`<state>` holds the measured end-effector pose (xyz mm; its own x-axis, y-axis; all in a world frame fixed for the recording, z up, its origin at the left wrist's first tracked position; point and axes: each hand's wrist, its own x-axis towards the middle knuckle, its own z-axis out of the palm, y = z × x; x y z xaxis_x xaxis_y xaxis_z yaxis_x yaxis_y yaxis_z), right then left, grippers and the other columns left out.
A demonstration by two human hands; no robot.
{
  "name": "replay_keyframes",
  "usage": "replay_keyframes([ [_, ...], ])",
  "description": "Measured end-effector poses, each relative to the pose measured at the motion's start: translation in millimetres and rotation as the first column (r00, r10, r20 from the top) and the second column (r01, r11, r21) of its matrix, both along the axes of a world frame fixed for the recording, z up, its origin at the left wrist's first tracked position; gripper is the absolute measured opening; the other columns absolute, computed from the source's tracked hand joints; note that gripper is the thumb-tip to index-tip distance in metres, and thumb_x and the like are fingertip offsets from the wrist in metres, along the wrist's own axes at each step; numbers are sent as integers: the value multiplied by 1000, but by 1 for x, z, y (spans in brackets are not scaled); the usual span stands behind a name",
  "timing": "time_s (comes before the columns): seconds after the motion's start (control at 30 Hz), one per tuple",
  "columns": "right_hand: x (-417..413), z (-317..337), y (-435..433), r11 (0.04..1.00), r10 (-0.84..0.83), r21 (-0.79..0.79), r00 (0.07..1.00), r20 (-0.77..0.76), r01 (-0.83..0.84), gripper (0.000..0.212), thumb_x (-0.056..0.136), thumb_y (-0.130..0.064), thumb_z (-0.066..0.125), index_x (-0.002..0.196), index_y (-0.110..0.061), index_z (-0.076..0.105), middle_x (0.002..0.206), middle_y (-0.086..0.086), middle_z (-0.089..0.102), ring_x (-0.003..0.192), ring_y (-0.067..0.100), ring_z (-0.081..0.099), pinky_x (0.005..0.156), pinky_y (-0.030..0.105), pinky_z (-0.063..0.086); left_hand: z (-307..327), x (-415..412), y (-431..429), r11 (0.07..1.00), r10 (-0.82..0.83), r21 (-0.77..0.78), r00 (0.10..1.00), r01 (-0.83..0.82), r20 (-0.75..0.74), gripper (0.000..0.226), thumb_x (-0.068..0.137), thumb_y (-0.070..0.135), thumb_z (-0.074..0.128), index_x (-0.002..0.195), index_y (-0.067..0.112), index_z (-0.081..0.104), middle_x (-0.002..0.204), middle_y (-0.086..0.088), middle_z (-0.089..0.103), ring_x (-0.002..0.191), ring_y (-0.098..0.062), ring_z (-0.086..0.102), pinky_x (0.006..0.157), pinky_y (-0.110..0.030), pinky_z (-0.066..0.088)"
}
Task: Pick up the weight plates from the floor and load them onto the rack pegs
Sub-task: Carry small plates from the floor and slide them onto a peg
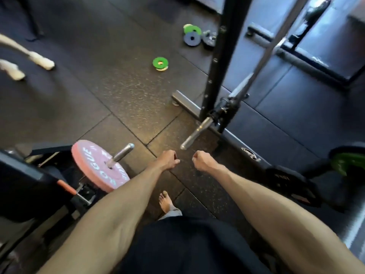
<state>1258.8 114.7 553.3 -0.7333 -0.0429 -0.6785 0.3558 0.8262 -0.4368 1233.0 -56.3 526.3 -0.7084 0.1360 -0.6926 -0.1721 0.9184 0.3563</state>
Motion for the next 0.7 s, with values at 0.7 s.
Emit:
replay_keyframes([
  [0.7, -340, -46, -222, 907, 407, 77, 908, 96, -415, 34, 100, -19, 46, 122, -2, 65, 122, 17, 68, 114, 34, 63, 93, 37, 49, -42, -262, -206, 879, 463, 80, 882, -470, 86, 18, 93, 30, 60, 98, 12, 63, 100, -12, 70, 93, -30, 67, 84, -39, 55],
])
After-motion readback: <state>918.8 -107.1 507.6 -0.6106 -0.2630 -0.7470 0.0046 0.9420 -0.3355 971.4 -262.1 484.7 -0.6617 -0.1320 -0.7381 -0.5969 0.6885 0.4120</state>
